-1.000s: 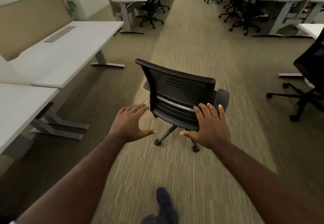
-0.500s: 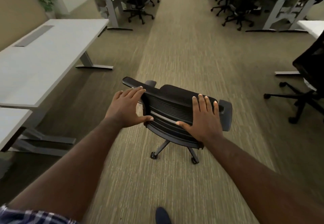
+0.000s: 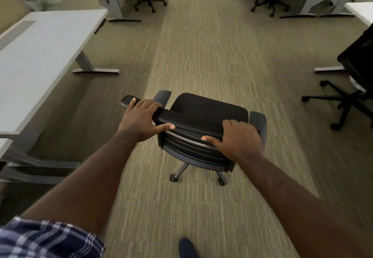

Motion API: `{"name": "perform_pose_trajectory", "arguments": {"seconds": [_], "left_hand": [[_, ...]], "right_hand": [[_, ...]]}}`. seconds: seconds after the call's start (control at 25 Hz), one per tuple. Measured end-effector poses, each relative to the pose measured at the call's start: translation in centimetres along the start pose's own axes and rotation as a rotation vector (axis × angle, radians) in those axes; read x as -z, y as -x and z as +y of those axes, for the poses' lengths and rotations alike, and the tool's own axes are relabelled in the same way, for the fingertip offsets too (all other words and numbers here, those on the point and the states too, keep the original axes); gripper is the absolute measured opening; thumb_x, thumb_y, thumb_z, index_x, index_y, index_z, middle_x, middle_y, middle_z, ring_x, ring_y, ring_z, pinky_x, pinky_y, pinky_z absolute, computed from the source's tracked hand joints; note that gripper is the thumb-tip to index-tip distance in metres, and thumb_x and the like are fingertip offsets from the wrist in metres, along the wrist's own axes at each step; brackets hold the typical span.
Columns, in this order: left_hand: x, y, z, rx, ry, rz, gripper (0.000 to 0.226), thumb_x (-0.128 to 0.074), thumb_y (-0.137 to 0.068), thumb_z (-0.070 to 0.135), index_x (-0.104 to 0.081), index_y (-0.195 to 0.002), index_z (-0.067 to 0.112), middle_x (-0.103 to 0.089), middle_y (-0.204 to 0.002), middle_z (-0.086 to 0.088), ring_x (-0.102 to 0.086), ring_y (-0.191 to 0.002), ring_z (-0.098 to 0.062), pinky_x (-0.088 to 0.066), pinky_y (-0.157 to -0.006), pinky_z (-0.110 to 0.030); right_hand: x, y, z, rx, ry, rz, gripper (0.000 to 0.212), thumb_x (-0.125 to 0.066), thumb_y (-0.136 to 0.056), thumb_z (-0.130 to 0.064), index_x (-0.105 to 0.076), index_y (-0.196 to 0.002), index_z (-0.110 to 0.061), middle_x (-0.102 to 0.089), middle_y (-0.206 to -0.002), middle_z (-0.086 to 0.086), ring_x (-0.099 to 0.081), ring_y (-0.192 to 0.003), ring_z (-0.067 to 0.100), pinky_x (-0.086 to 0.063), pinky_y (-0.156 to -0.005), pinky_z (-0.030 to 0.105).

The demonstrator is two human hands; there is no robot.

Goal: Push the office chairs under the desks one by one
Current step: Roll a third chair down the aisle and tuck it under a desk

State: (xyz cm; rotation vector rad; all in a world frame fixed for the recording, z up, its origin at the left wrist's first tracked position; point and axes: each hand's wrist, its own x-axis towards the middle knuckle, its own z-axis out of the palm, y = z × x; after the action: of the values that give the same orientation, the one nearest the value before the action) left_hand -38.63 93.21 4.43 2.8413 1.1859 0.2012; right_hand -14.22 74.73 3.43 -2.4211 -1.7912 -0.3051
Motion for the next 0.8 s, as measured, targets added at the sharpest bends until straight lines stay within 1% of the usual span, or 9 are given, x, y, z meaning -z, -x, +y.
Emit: {"name": "perform_pose_trajectory", "arguments": {"seconds": [0.08,0.16,0.28,0.4,0.48,0.56,0.68,0.8], "left_hand": [[-0.1,-0.4,-0.2,0.002,0.003,0.007,0.093,-0.031,-0.069,0.097,-0.055,-0.123,0.025,-0.060,-0.125,0.001,-0.050,-0.123,-0.020,-0.019,-0.118,-0.048],[-0.1,-0.8,-0.1,0.023,0.016,0.004,0.086,-0.034,-0.066,0.098,-0.055,-0.108,0.026,-0.062,-0.109,0.003,-0.056,-0.111,-0.020,-0.025,-0.115,-0.046],[-0.4,-0.6,0.6,0.055,0.029,0.031,0.079,-0.037,-0.065,0.099,-0.051,-0.096,0.027,-0.055,-0.094,0.009,-0.057,-0.097,-0.019,-0.030,-0.111,-0.047],[-0.8,0.1,1.5,0.104,0.028,0.077,0.080,-0.038,-0.064,0.099,-0.052,-0.095,0.026,-0.056,-0.094,0.009,-0.057,-0.097,-0.019,-0.031,-0.110,-0.046],[-1.0,0.5,1.8,0.148,0.031,0.086,0.085,-0.039,-0.062,0.099,-0.056,-0.099,0.025,-0.061,-0.100,0.006,-0.057,-0.102,-0.020,-0.029,-0.110,-0.044],[-1.0,0.7,1.8,0.181,0.038,0.103,0.088,-0.040,-0.061,0.099,-0.059,-0.102,0.024,-0.064,-0.106,0.002,-0.057,-0.106,-0.021,-0.027,-0.110,-0.043],[-1.0,0.7,1.8,0.213,0.056,0.131,0.089,-0.042,-0.061,0.098,-0.059,-0.104,0.022,-0.065,-0.111,-0.001,-0.056,-0.110,-0.025,-0.027,-0.111,-0.048],[-0.9,0.4,1.6,0.255,0.046,0.136,0.088,-0.041,-0.061,0.098,-0.058,-0.102,0.022,-0.065,-0.111,-0.001,-0.056,-0.110,-0.026,-0.027,-0.112,-0.051]], "right_hand": [[-0.2,-0.5,0.5,0.035,-0.003,0.025,0.087,-0.020,-0.079,-0.092,-0.061,-0.088,-0.016,-0.064,-0.078,0.004,-0.062,-0.068,0.024,-0.042,-0.059,0.034],[-0.2,-1.1,1.1,0.060,-0.013,0.045,0.086,-0.022,-0.079,-0.092,-0.062,-0.086,-0.016,-0.065,-0.076,0.003,-0.062,-0.067,0.023,-0.044,-0.058,0.033],[-0.1,-1.8,2.1,0.103,-0.028,0.067,0.084,-0.026,-0.078,-0.092,-0.063,-0.083,-0.017,-0.064,-0.073,0.003,-0.062,-0.065,0.022,-0.046,-0.057,0.032],[0.0,-2.5,2.8,0.156,-0.049,0.076,0.085,-0.026,-0.078,-0.092,-0.062,-0.081,-0.016,-0.064,-0.072,0.004,-0.061,-0.064,0.023,-0.045,-0.057,0.032],[-0.1,-2.8,2.9,0.171,-0.057,0.076,0.086,-0.025,-0.077,-0.093,-0.062,-0.079,-0.015,-0.063,-0.070,0.004,-0.061,-0.063,0.023,-0.045,-0.057,0.032],[-0.3,-3.2,2.7,0.182,-0.056,0.087,0.086,-0.025,-0.077,-0.093,-0.062,-0.076,-0.015,-0.062,-0.067,0.004,-0.060,-0.058,0.023,-0.045,-0.054,0.031],[-0.5,-4.1,2.7,0.214,-0.067,0.085,0.086,-0.025,-0.078,-0.091,-0.062,-0.075,-0.014,-0.062,-0.065,0.006,-0.059,-0.057,0.024,-0.045,-0.053,0.031],[-0.7,-5.4,2.5,0.251,-0.086,0.064,0.089,-0.021,-0.079,-0.091,-0.062,-0.078,-0.012,-0.063,-0.069,0.008,-0.061,-0.060,0.026,-0.048,-0.057,0.034]]}}
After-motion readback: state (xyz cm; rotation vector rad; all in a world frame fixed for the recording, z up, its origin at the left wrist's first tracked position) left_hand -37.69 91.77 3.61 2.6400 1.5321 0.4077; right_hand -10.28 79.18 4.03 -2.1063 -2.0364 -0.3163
